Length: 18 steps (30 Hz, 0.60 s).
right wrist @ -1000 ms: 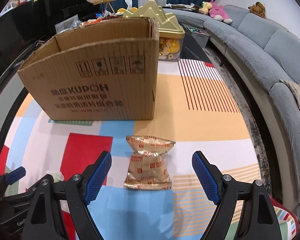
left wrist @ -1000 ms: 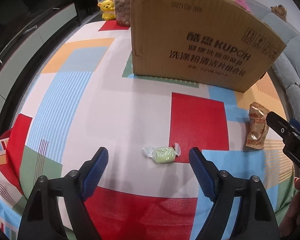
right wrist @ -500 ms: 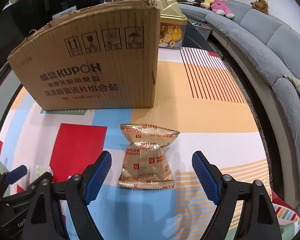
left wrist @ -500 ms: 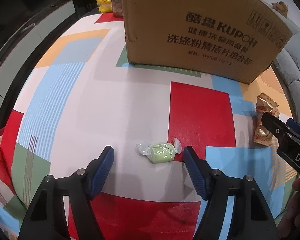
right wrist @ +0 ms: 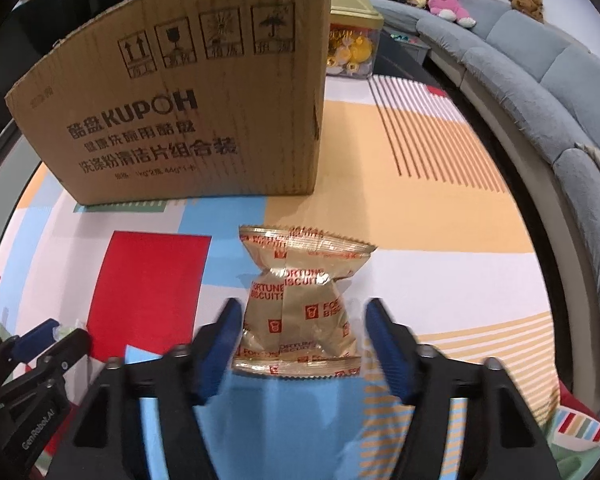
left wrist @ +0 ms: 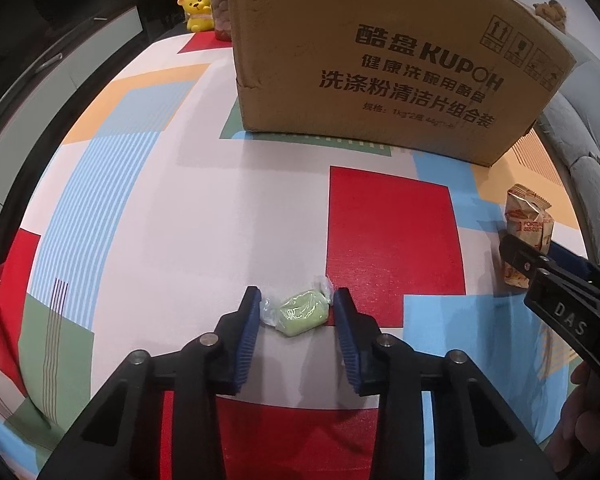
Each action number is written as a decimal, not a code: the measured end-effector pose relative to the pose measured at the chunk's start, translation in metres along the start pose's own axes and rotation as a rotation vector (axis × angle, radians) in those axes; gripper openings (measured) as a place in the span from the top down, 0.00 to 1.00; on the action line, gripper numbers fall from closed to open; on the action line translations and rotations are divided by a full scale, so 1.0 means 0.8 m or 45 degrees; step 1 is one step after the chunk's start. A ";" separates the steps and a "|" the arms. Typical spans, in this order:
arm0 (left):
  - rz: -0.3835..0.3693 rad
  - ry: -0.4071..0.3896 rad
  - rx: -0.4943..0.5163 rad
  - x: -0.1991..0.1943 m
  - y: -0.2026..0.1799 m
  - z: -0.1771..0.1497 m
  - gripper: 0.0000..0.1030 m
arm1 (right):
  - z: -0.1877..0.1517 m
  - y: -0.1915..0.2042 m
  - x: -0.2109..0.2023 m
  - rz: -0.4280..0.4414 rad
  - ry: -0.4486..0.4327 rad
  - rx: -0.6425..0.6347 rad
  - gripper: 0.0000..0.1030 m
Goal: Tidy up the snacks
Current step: 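Grasp the green wrapped candy with left tool while right tool grasps the Fortune Biscuits bag, then lift the green candy and Fortune Biscuits bag and carry both over the box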
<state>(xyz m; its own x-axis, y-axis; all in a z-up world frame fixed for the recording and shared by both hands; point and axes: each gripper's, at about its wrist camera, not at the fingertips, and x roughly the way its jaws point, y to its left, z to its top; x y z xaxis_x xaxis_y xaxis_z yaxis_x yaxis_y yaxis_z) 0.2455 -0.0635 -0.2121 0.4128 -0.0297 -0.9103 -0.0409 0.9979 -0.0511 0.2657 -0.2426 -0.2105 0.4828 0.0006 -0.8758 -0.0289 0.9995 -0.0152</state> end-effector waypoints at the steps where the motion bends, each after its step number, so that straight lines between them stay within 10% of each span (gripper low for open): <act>1: -0.001 -0.001 0.003 0.000 0.000 0.000 0.66 | -0.003 -0.002 0.002 0.002 0.001 0.001 0.51; 18: -0.006 -0.031 0.020 -0.014 0.001 0.003 0.72 | 0.002 0.001 -0.019 0.024 -0.020 -0.007 0.56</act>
<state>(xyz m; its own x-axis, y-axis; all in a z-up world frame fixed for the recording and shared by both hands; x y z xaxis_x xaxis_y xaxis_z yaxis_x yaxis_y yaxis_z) 0.2428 -0.0623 -0.2011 0.4353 -0.0328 -0.8997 -0.0250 0.9985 -0.0485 0.2595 -0.2419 -0.1963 0.4960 0.0199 -0.8681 -0.0432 0.9991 -0.0018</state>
